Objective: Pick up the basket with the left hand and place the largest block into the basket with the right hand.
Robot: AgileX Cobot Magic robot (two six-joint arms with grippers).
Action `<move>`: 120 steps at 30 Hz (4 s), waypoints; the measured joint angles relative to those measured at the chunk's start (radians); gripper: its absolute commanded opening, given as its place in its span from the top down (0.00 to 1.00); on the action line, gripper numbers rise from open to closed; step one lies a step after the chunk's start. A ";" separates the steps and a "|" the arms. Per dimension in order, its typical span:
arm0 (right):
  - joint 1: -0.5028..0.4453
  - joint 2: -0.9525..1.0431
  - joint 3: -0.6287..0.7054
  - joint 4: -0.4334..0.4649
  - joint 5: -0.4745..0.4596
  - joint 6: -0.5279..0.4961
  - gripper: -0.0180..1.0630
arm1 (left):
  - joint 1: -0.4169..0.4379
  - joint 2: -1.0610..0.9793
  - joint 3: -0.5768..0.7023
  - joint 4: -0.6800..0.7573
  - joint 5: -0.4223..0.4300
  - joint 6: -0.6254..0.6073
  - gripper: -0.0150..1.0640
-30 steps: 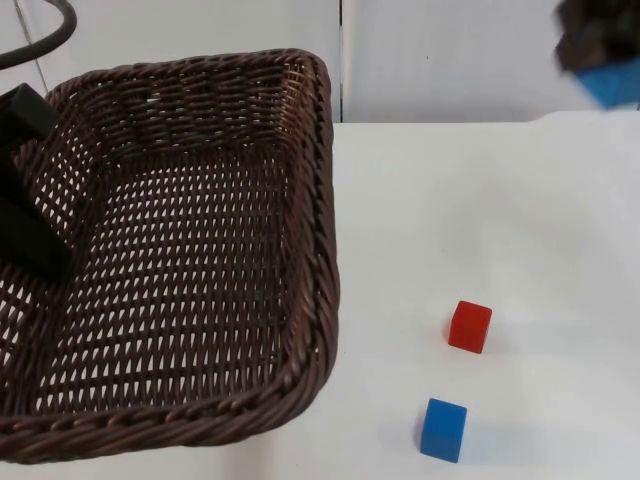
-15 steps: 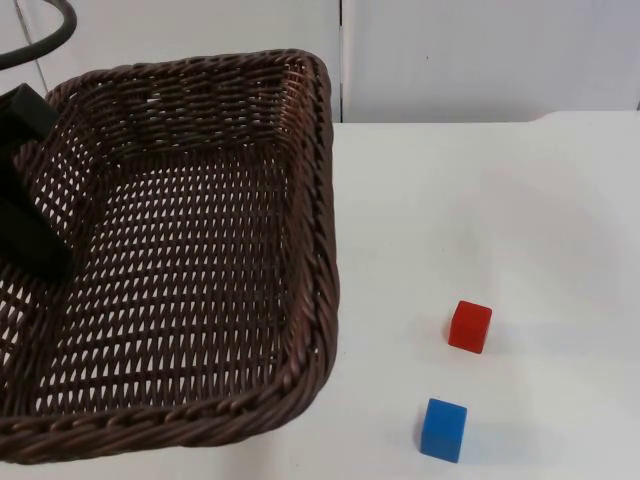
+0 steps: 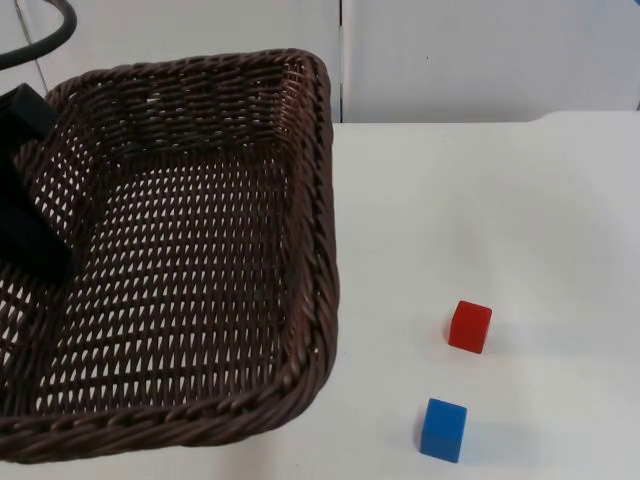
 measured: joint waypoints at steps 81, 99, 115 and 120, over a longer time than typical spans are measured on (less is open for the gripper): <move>0.513 0.543 -0.519 0.075 0.088 -0.104 0.28 | 0.001 -0.002 0.002 0.004 0.000 0.000 0.99; 0.513 0.243 -0.295 -0.047 0.163 -0.072 0.28 | 0.001 -0.002 0.002 0.011 -0.002 0.000 0.99; 0.513 0.006 0.029 -0.048 0.070 0.000 0.28 | 0.001 -0.002 0.002 0.031 -0.047 0.000 0.99; 0.513 0.003 0.031 -0.046 0.048 0.001 0.28 | 0.001 -0.002 0.002 0.031 -0.062 0.002 0.99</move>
